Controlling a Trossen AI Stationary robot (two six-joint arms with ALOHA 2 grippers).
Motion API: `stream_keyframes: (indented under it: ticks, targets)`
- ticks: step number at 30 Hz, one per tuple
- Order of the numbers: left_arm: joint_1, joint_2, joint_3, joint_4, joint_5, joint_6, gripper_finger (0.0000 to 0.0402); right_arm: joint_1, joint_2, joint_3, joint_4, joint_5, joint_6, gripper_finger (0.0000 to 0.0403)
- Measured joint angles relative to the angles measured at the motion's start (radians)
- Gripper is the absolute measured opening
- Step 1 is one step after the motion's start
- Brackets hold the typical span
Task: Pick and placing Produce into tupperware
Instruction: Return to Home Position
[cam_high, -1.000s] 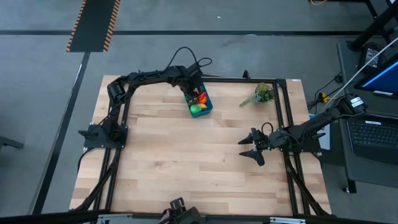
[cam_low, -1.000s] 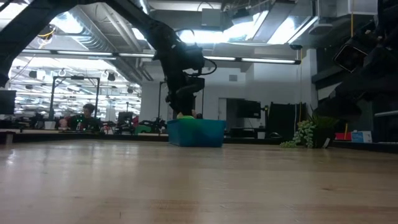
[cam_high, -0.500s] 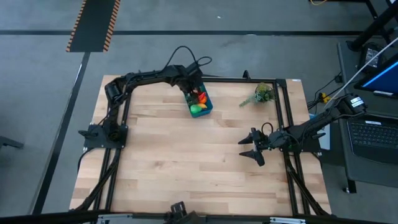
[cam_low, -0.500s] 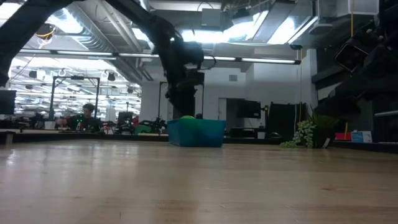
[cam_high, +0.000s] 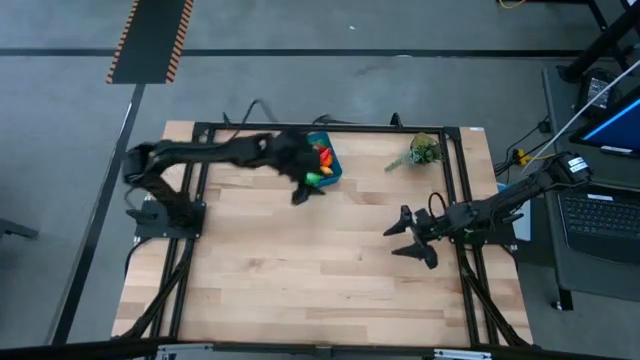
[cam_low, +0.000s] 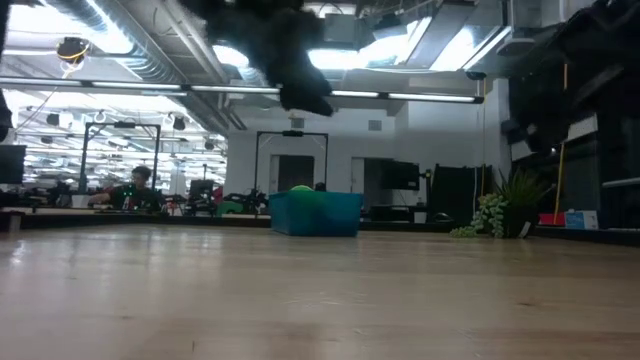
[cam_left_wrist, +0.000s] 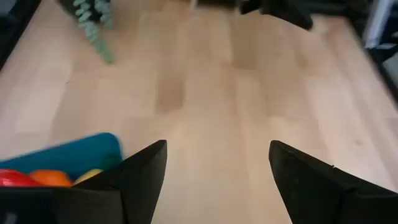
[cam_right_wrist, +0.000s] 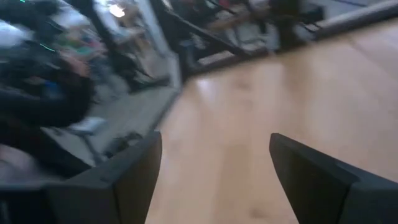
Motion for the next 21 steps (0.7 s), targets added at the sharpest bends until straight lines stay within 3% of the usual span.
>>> stream_keyframes:
  ticks: [5,10,18,21]
  targets:
    - [-0.058,-0.240,-0.307,0.224,-0.007,-0.104,0.0275,0.000,-0.125,0.001,0.002,-0.116,-0.021,0.0299]
    - [-0.063,-0.548,-0.537,0.361,-0.011,-0.173,0.0275,0.000,-0.287,0.001,-0.020,-0.186,-0.046,0.0299]
    - [-0.063,-1.014,-0.706,0.363,-0.021,-0.195,0.0275,0.000,-0.517,0.013,-0.092,-0.186,-0.101,0.0299]
    - [-0.063,-1.144,-0.728,0.290,-0.031,-0.199,0.0276,0.000,-0.562,0.104,-0.238,-0.190,-0.142,0.0299]
